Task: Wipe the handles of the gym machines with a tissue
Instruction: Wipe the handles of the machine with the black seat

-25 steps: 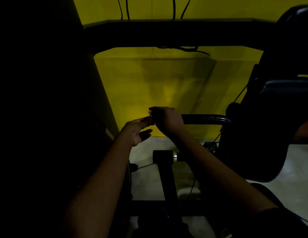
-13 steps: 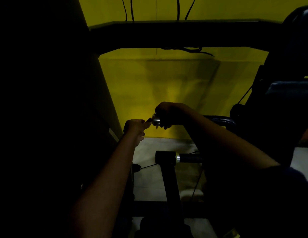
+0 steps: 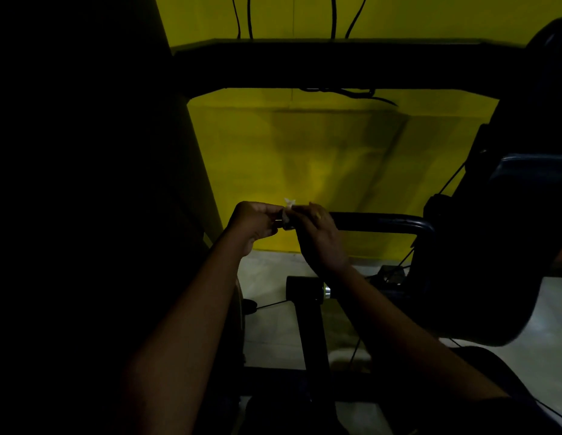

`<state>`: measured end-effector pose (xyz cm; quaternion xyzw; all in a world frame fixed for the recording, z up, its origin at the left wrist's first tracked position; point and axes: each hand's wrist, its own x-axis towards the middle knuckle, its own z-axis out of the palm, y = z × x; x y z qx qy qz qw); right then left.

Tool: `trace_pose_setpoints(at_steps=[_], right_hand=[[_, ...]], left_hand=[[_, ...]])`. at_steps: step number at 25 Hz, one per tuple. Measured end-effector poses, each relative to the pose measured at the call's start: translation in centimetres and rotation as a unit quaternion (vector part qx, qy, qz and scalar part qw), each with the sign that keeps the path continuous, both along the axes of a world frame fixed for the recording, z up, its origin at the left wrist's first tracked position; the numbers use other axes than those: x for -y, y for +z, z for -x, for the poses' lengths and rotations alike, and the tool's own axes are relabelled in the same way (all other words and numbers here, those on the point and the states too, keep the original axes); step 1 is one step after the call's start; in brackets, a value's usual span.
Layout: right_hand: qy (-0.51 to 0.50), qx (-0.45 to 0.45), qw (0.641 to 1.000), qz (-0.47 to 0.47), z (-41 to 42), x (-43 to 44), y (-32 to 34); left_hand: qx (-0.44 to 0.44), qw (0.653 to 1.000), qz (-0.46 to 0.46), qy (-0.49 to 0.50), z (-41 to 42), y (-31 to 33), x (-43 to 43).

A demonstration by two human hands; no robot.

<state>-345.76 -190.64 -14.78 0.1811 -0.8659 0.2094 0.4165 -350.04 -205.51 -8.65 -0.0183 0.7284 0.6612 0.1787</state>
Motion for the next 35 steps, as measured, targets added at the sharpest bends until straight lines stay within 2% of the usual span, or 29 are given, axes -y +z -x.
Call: trace_pose_setpoints(at_steps=[3,6,9,11,12,13,14,15,16,17,18,19,20,21,23,25,27,29,31,32,33,34,35], right_hand=[[0.029,-0.035,0.998,-0.044,0.2,-0.6,-1.5],[-0.036,-0.037,0.998,-0.020,-0.6,1.1,-1.2],[-0.040,-0.029,0.999,-0.001,-1.4,2.3,-1.7],[-0.078,0.001,0.991,0.107,-1.9,3.3,-2.6],[-0.109,0.025,0.970,0.215,-2.2,4.1,-2.9],[-0.123,0.060,0.924,0.357,-2.4,5.1,-2.9],[-0.106,0.103,0.840,0.522,-2.4,6.1,-2.4],[-0.047,0.140,0.726,0.671,-2.1,7.0,-1.7],[0.013,0.156,0.615,0.773,-1.8,7.7,-1.2],[0.046,0.162,0.535,0.828,-1.4,8.1,-0.8],[0.047,0.171,0.495,0.851,-1.2,8.4,-0.3],[0.050,0.176,0.471,0.863,-1.0,8.4,0.1],[0.046,0.188,0.468,0.862,-1.0,8.0,0.6],[0.034,0.210,0.481,0.851,-0.7,7.4,0.8],[0.027,0.292,0.481,0.826,-0.2,5.9,1.3],[0.111,0.292,0.420,0.852,0.5,4.7,2.1],[0.150,0.291,0.381,0.865,0.8,3.9,2.3],[0.105,0.337,0.353,0.866,0.2,3.7,2.2],[0.124,0.323,0.318,0.883,-1.4,4.4,1.7],[0.128,0.317,0.319,0.884,-2.4,4.8,1.7],[0.125,0.314,0.349,0.874,-3.3,5.3,1.8],[0.090,0.300,0.429,0.847,-4.0,5.5,1.7],[0.037,0.269,0.559,0.784,-4.8,5.4,1.6]], left_hand=[[0.019,1.000,-0.004,0.004,0.3,0.3,0.1],[0.034,0.999,-0.025,0.015,0.4,0.3,0.0],[0.025,0.999,-0.031,-0.002,0.3,0.0,0.2],[0.010,1.000,-0.012,-0.013,0.0,-0.2,0.2],[0.003,1.000,-0.007,-0.010,-0.1,-0.3,0.1],[-0.006,1.000,-0.004,-0.002,-0.3,-0.4,-0.1],[-0.018,1.000,0.003,0.009,-0.4,-0.5,-0.3],[-0.033,0.999,0.013,0.019,-0.5,-0.6,-0.4],[-0.045,0.998,0.024,0.026,-0.4,-0.7,-0.5],[-0.052,0.998,0.033,0.031,-0.3,-0.9,-0.5],[-0.053,0.997,0.039,0.033,0.0,-1.1,-0.5],[-0.053,0.997,0.044,0.035,0.2,-1.2,-0.5],[-0.052,0.997,0.049,0.037,0.3,-1.3,-0.5],[-0.055,0.996,0.056,0.040,0.3,-1.3,-0.5],[-0.064,0.995,0.070,0.044,0.2,-1.2,-0.7],[-0.063,0.994,0.078,0.049,0.1,-1.0,-0.8],[-0.056,0.994,0.080,0.052,0.4,-1.0,-0.9],[-0.046,0.996,0.069,0.044,0.8,-1.1,-1.1],[-0.029,0.997,0.062,0.031,0.8,-1.1,-1.3],[-0.016,0.998,0.057,0.027,0.7,-1.2,-1.4],[0.001,0.999,0.049,0.024,0.6,-1.1,-1.3],[0.021,0.999,0.038,0.020,0.4,-1.1,-1.2],[0.041,0.999,0.024,0.010,0.1,-1.0,-1.0]])
